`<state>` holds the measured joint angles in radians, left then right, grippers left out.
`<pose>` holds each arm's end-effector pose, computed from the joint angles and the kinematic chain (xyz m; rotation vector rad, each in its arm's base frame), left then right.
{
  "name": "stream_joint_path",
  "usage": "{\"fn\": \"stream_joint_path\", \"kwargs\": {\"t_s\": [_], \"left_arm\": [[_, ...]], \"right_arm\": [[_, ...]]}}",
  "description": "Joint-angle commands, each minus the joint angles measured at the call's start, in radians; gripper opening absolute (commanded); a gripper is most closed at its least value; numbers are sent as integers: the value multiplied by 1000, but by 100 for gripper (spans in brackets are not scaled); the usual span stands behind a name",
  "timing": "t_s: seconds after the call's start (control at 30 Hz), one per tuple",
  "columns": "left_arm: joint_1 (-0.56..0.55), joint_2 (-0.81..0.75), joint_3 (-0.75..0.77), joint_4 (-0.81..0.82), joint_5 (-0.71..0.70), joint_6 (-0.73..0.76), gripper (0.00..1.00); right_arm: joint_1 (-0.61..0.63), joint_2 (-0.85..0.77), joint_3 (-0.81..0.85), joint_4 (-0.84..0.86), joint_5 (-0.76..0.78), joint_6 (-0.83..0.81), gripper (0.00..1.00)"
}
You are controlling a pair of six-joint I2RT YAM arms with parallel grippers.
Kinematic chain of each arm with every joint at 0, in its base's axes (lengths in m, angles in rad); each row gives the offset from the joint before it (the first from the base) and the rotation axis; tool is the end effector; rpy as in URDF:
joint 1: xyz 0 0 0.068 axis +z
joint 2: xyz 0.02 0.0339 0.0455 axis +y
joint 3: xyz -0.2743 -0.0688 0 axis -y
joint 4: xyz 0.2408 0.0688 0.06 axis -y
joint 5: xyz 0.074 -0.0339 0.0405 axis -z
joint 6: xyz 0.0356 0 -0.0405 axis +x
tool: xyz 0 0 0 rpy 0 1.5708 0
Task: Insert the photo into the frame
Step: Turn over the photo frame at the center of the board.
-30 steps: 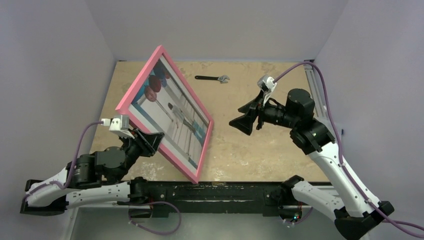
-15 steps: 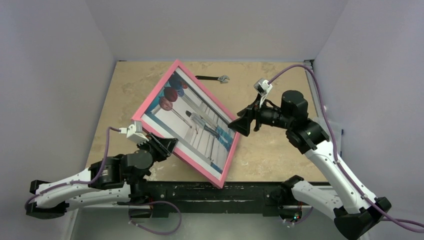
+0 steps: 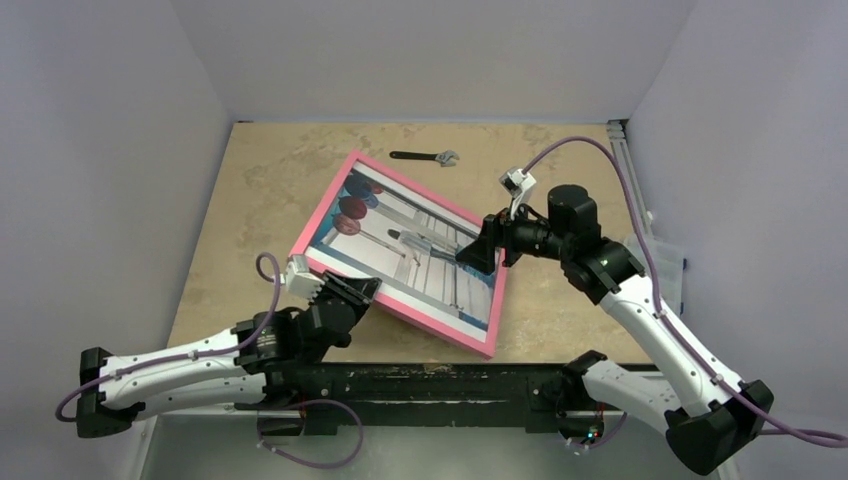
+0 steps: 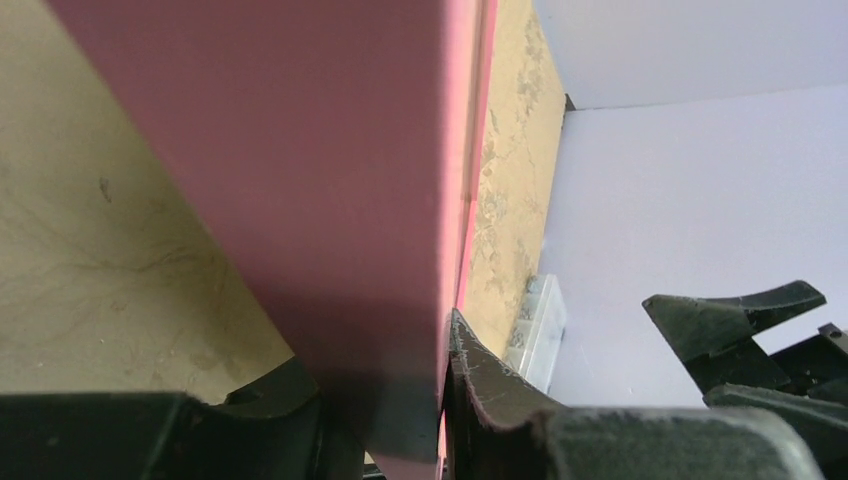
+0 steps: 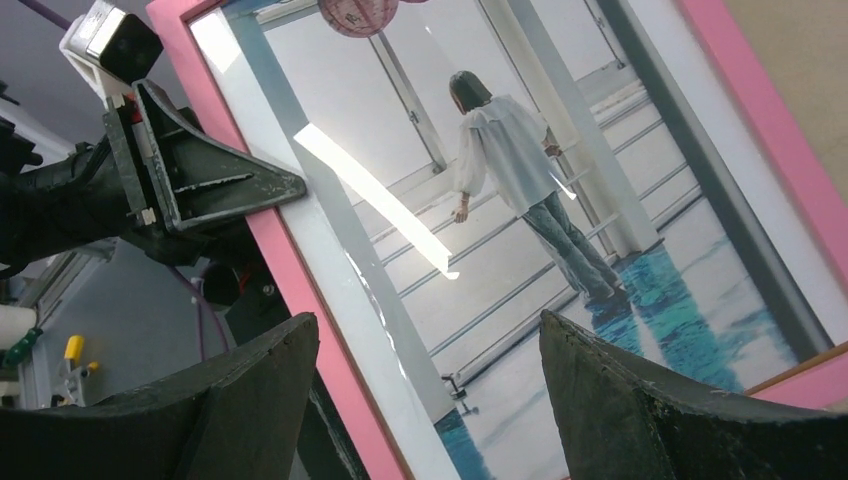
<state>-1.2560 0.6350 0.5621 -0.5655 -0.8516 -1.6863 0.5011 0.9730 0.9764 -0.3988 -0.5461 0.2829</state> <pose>0.0632 -0.1077 0.2604 -0.8950 1.9033 -0.9342 0.1688 0.1135 0.3608 -0.5946 1.9671 1.0370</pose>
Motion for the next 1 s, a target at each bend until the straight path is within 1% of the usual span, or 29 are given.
{"fn": "stream_joint_path", "kwargs": {"t_s": [0.0, 0.07, 0.2, 0.33, 0.4, 0.53, 0.67, 0.9, 0.97], "left_arm": [[6, 102, -69, -152, 10, -24, 0], [6, 127, -98, -123, 19, -59, 0], [16, 180, -160, -1, 47, -68, 0], [27, 262, -164, 22, 66, -95, 0], [35, 311, -154, 32, 78, -99, 0], [53, 418, -105, 47, 114, -69, 0], [83, 513, -63, 90, 168, -8, 0], [152, 672, 10, 152, 280, 83, 0], [182, 723, 38, 158, 327, 131, 0]], "right_arm": [[0, 6, -15, -9, 62, 6, 80], [0, 17, -24, -14, 85, 6, 80], [1, 39, -45, -20, 138, 8, 80], [-1, 59, -72, -31, 217, 27, 80], [-2, 68, -77, -58, 297, 47, 80], [-7, 65, -99, -90, 428, 81, 80], [-13, 65, -124, -106, 494, 101, 80], [-44, 82, -169, -119, 543, 139, 80], [-59, 85, -177, -123, 543, 146, 80]]}}
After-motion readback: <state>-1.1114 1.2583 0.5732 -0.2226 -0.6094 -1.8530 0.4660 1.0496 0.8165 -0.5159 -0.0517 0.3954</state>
